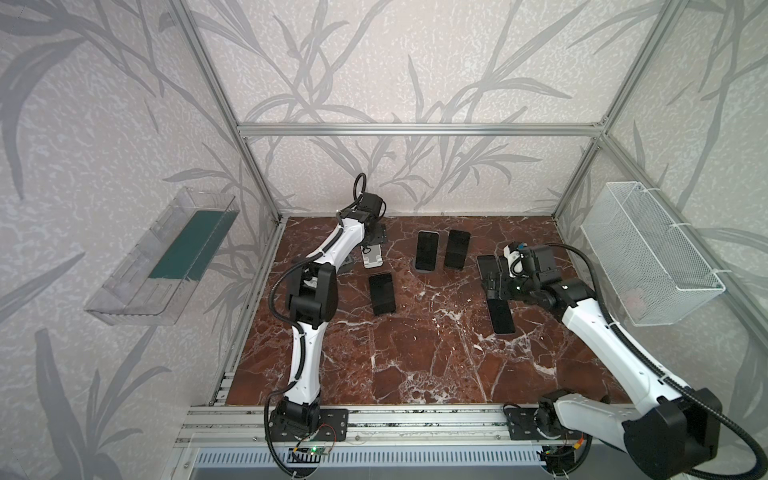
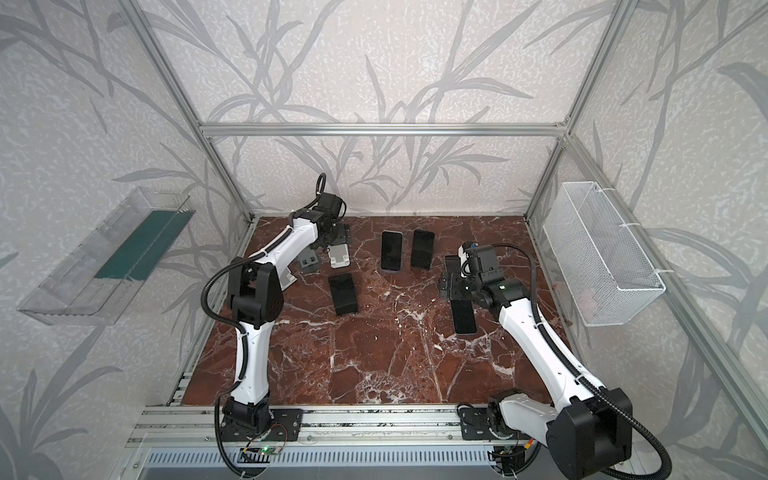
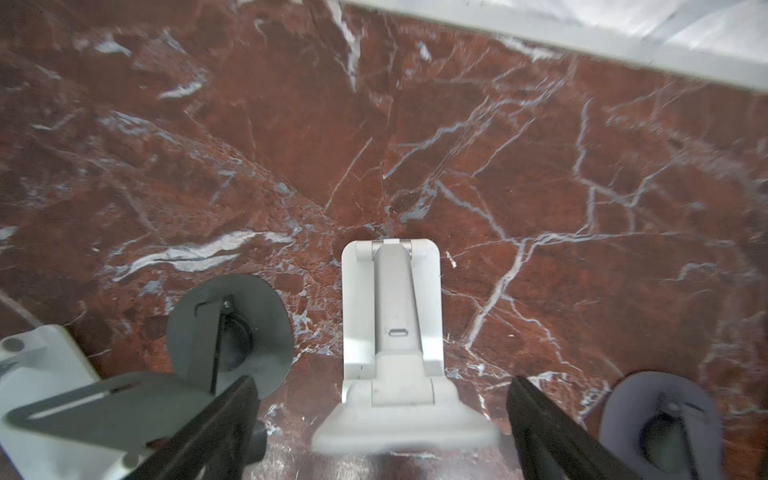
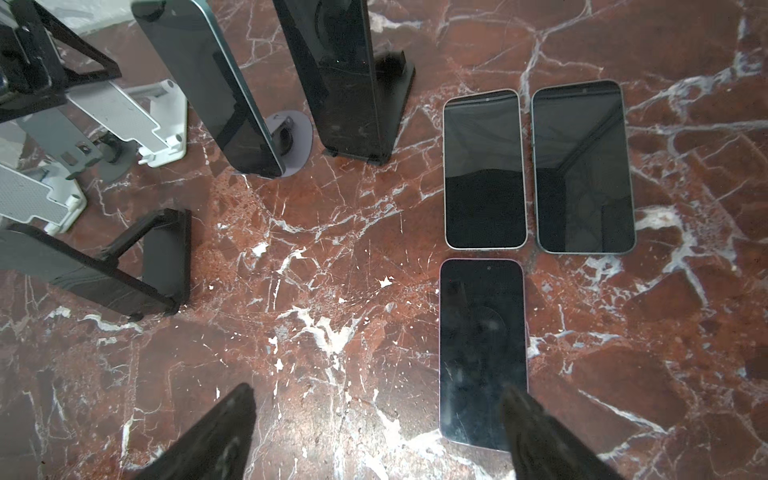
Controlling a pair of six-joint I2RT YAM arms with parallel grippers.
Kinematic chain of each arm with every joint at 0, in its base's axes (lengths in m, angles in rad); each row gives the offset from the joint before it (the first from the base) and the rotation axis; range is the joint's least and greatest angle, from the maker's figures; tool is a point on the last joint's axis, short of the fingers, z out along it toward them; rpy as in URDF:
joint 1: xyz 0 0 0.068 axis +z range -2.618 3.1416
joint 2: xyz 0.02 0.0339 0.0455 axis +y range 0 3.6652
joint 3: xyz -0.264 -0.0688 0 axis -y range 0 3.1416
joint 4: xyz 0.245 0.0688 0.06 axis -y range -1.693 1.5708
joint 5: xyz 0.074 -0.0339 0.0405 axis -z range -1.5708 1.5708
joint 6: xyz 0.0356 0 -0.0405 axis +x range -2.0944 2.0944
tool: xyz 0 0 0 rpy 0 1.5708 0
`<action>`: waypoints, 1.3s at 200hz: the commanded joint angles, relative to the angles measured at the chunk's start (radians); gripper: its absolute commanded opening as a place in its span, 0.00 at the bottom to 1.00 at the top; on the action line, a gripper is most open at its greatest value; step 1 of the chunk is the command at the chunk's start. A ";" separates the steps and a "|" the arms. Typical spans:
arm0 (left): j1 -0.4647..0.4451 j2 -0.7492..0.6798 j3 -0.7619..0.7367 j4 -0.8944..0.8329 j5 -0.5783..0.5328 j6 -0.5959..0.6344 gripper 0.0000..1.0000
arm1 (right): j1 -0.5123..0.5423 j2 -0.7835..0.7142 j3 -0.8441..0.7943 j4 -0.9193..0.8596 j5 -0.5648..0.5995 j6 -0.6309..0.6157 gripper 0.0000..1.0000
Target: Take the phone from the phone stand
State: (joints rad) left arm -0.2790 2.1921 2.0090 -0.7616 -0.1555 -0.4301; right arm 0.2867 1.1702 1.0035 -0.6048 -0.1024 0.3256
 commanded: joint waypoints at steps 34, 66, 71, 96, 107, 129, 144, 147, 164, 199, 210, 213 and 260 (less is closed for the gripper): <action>-0.006 -0.393 -0.083 0.058 0.090 -0.030 0.96 | 0.104 -0.017 0.081 -0.061 0.087 0.054 0.90; -0.006 -0.691 -0.474 0.401 0.114 -0.106 0.95 | 0.240 -0.034 0.092 -0.032 0.269 0.131 0.89; -0.007 -0.734 -0.535 0.443 0.112 -0.118 0.94 | 0.259 -0.039 0.089 -0.020 0.293 0.146 0.89; -0.006 -0.913 -0.790 0.577 0.089 -0.148 0.95 | 0.352 -0.064 0.063 0.046 0.391 0.206 0.89; -0.008 -0.980 -0.898 0.639 0.063 -0.148 0.95 | 0.392 -0.063 0.045 0.083 0.415 0.225 0.89; 0.047 -1.084 -1.030 0.726 0.085 -0.295 0.94 | 0.485 -0.018 0.028 0.151 0.463 0.218 0.89; 0.050 -1.131 -1.046 0.747 0.112 -0.296 0.94 | 0.573 0.043 0.036 0.195 0.553 0.214 0.90; 0.050 -1.139 -1.050 0.748 0.114 -0.297 0.94 | 0.587 0.056 0.042 0.203 0.569 0.213 0.90; 0.047 -1.167 -1.091 0.781 0.076 -0.294 0.93 | 0.676 0.145 0.098 0.227 0.664 0.205 0.96; 0.054 -1.142 -1.104 0.766 0.003 -0.283 0.93 | 0.730 0.344 0.235 0.293 0.644 0.208 0.99; 0.055 -1.138 -1.109 0.769 -0.014 -0.280 0.93 | 0.729 0.398 0.274 0.320 0.631 0.218 0.99; 0.054 -1.137 -1.110 0.769 -0.018 -0.281 0.93 | 0.729 0.414 0.284 0.327 0.626 0.220 0.99; 0.075 -1.116 -1.121 0.787 -0.013 -0.287 0.93 | 0.784 0.625 0.464 0.353 0.605 0.230 0.99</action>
State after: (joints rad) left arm -0.2214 1.0622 0.8925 -0.0055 -0.1455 -0.7078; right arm 1.0531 1.7275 1.3998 -0.2916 0.4919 0.5362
